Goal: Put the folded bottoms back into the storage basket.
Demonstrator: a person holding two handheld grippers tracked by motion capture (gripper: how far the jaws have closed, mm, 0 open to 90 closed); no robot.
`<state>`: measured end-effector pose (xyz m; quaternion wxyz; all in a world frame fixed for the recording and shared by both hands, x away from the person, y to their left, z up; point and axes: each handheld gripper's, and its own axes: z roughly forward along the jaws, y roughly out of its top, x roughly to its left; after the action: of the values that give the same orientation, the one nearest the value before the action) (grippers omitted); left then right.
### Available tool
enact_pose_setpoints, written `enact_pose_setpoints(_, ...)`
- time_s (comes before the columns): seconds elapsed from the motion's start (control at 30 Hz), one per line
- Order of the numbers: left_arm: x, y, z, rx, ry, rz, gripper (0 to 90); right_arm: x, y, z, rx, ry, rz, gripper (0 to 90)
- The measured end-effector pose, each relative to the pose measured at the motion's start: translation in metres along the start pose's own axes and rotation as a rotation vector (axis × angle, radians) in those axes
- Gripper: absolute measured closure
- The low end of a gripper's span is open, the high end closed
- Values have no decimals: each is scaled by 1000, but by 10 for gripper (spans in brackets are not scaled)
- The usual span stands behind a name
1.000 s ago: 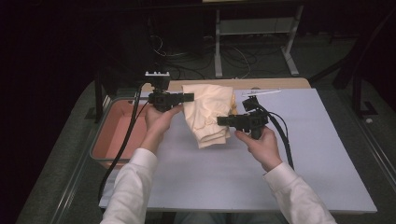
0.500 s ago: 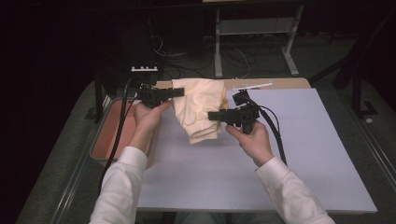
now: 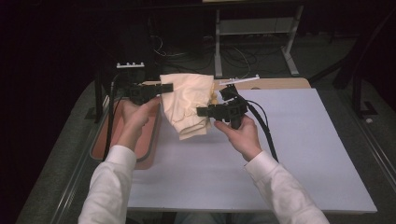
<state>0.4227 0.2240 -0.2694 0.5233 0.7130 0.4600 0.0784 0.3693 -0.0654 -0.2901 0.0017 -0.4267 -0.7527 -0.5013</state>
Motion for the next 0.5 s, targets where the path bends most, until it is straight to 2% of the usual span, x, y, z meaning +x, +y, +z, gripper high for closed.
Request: enact_pose_setpoints(0.5,10,4,-23,-28,30,10,688,17,11,17,2,17,-29,658)
